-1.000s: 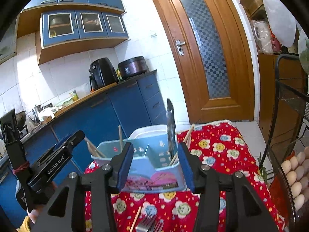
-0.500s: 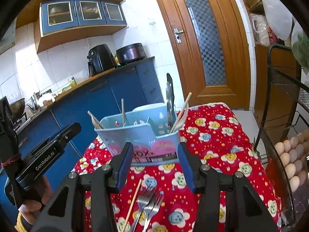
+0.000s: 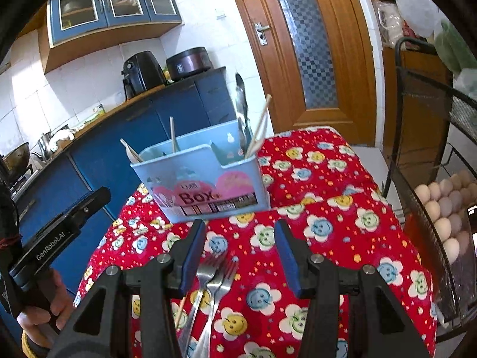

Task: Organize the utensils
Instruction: 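Withdraw both open tools toward the wooden chopstick and remaining forks, then close the left tool on the wooden chopstick lying on the tablecloth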

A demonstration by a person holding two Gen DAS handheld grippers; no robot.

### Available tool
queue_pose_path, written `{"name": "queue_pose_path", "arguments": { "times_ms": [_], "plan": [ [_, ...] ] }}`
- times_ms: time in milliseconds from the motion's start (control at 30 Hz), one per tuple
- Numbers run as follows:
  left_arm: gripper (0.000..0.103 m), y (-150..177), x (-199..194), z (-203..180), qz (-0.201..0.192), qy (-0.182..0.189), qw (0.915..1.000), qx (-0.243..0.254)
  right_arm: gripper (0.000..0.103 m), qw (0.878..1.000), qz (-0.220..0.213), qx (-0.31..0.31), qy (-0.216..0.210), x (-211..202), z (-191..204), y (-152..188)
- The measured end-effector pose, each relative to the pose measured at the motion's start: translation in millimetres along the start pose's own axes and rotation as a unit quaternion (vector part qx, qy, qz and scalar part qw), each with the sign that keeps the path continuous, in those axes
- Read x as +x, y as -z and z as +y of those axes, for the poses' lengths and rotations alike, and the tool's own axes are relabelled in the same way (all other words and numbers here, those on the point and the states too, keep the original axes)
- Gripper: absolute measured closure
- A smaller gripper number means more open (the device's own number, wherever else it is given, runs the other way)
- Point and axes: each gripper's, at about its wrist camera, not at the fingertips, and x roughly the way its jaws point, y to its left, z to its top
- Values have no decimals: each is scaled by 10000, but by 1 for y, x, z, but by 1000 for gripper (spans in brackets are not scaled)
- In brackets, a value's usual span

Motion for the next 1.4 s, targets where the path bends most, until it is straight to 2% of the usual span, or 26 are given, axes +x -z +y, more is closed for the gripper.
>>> {"name": "queue_pose_path", "arguments": {
  "times_ms": [300, 667, 1033, 1400],
  "plan": [
    [65, 12, 9, 7, 251, 8, 9996, -134, 52, 9996, 260, 60, 135, 12, -10, 13],
    [65, 37, 33, 10, 818, 18, 9965, -186, 52, 9982, 520, 222, 184, 25, -23, 26],
    [65, 57, 65, 9, 1528, 218, 9872, -411, 52, 9967, 695, 364, 186, 35, -37, 35],
    [65, 72, 79, -16, 1992, 291, 9795, 21, 52, 9958, 769, 449, 198, 41, -47, 38]
  ]
}}
